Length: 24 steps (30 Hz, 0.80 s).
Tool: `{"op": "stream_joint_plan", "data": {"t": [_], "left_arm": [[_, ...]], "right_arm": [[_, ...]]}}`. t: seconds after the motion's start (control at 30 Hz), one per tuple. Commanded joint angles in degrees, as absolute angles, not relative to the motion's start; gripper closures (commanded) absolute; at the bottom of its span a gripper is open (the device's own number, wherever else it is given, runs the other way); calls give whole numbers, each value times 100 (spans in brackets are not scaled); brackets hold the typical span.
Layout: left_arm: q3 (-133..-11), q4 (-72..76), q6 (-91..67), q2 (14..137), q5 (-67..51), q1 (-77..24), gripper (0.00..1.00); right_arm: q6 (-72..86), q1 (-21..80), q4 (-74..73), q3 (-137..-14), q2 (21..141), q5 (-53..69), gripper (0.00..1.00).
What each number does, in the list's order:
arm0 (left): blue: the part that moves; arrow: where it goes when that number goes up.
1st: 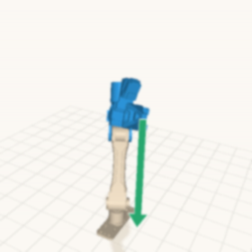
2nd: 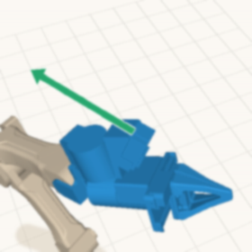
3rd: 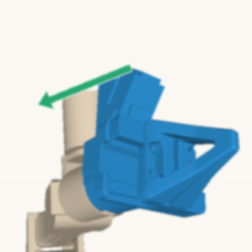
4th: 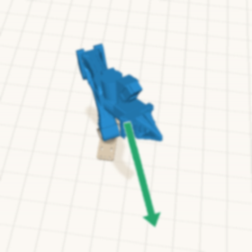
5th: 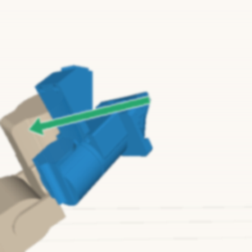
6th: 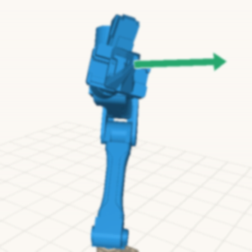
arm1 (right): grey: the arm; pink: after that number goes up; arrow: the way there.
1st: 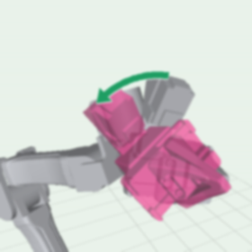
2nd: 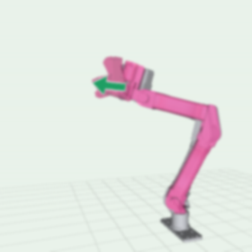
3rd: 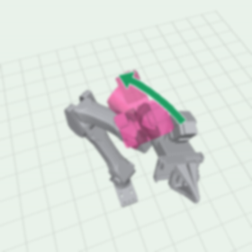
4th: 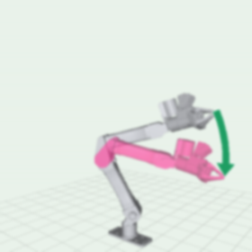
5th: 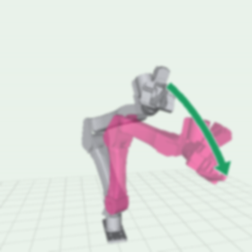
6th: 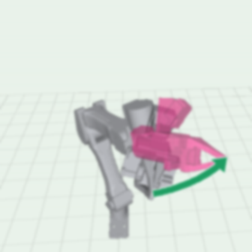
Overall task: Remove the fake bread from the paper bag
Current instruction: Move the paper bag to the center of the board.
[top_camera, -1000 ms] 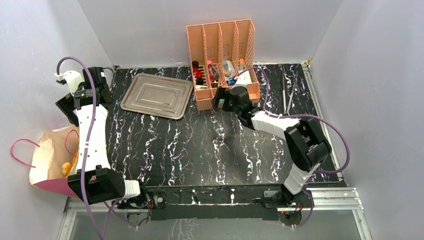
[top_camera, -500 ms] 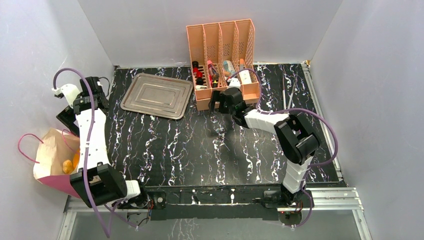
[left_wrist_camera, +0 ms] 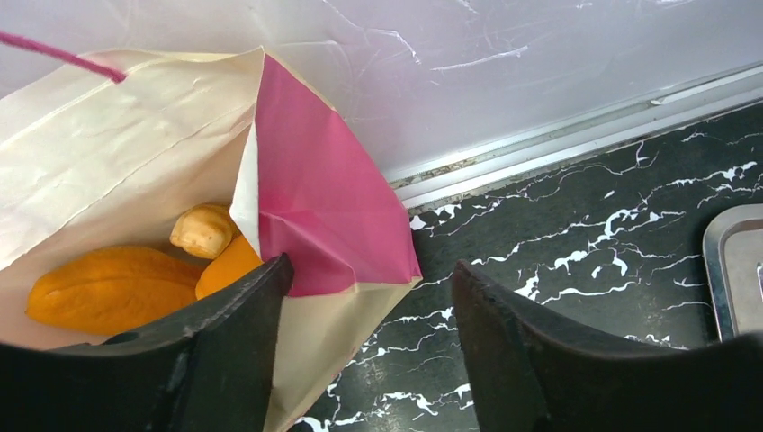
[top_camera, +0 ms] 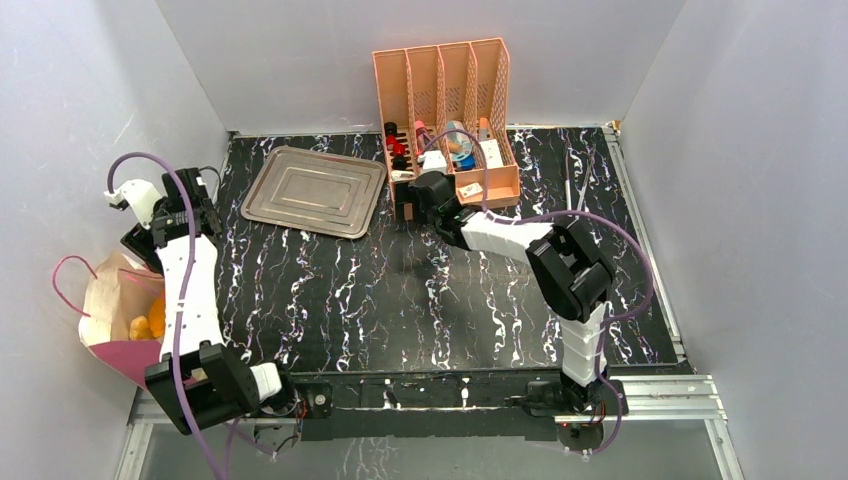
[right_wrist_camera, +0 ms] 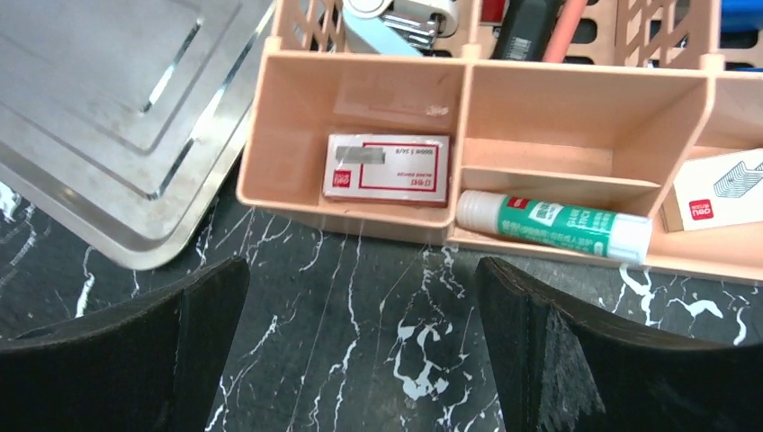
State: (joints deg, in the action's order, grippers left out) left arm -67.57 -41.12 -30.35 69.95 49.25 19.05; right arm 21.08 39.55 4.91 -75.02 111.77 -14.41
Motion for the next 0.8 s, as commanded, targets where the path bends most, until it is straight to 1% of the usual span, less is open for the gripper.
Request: {"op": "stream_joint_plan", "data": {"t": [0.0,0.1,0.23,0.27,0.3,0.33,0.6,0.77], "left_arm": [[-6426,-4000,-3185,6925,4316,1951,41],[-6337,-3937,-3155,6841,4227,1949,49],[-6246,-3878,-3145,6707,4066,1947,63],[-6239,-3862,-3139,6674,4021,1955,70],[-6232,-3874,-3153,6643,3995,1947,94],[-6238,-3914,-3210,6627,3993,1950,100],[-6209,-3930,-3248,6354,3599,1943,100],[-6258,-3930,-3239,6224,3350,1934,100]], "right_arm": [[1499,4550,335,-8226,11204,-2104,2],[1428,4825,81,-8739,11489,-2185,2],[1242,5158,-431,-9755,12216,-2146,2],[1174,5204,-558,-10039,12423,-2050,2],[1084,5237,-645,-10288,12638,-1898,2],[972,5270,-687,-10493,12824,-1758,2],[354,5313,-485,-11412,13845,-1087,2],[82,5317,-526,-11991,14360,-975,2]]}}
